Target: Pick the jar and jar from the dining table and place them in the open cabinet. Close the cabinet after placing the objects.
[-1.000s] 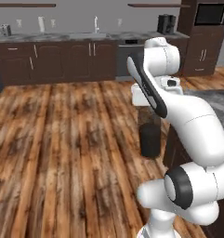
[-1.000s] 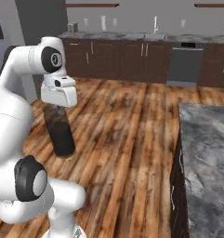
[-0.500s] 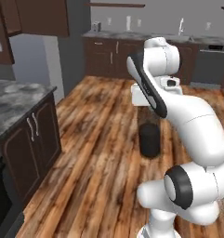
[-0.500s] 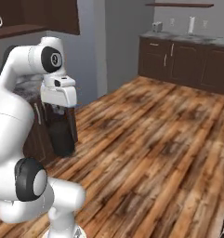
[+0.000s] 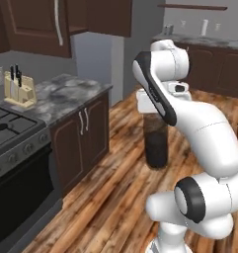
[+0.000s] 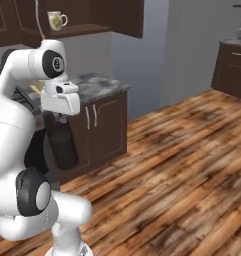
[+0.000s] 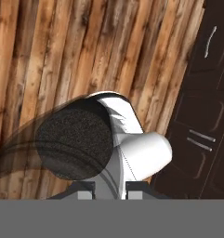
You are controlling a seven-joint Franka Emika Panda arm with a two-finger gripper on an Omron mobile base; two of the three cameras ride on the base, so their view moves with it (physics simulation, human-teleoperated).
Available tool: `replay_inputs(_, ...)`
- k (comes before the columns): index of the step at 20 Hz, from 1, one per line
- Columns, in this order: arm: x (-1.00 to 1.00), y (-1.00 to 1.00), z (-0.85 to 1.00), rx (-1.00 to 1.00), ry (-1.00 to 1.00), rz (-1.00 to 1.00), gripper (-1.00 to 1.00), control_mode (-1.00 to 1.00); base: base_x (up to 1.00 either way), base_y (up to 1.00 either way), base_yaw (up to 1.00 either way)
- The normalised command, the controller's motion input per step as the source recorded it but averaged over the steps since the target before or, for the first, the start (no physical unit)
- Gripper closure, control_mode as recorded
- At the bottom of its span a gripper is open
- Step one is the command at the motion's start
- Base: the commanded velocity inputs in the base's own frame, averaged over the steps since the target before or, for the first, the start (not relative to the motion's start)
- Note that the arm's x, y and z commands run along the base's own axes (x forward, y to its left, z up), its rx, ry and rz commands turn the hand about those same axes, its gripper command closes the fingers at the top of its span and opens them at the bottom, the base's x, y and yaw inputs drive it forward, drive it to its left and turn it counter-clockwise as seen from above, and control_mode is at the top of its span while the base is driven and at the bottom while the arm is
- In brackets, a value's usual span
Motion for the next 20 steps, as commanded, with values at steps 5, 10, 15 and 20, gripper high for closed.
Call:
replay_inputs(5,0.0,0.0,0.0,0.0,0.0,0.0,1.0,1.0,0.46,-0.08,0.26)
replay_inputs(10,0.0,0.0,0.0,0.0,0.0,0.0,1.0,1.0,0.5,-0.19,0.24)
replay_inputs(15,0.0,0.0,0.0,0.0,0.0,0.0,1.0,1.0,0.44,-0.27,0.23)
replay_inputs(20,0.0,0.0,0.0,0.0,0.0,0.0,1.0,1.0,0.46,-0.31,0.14)
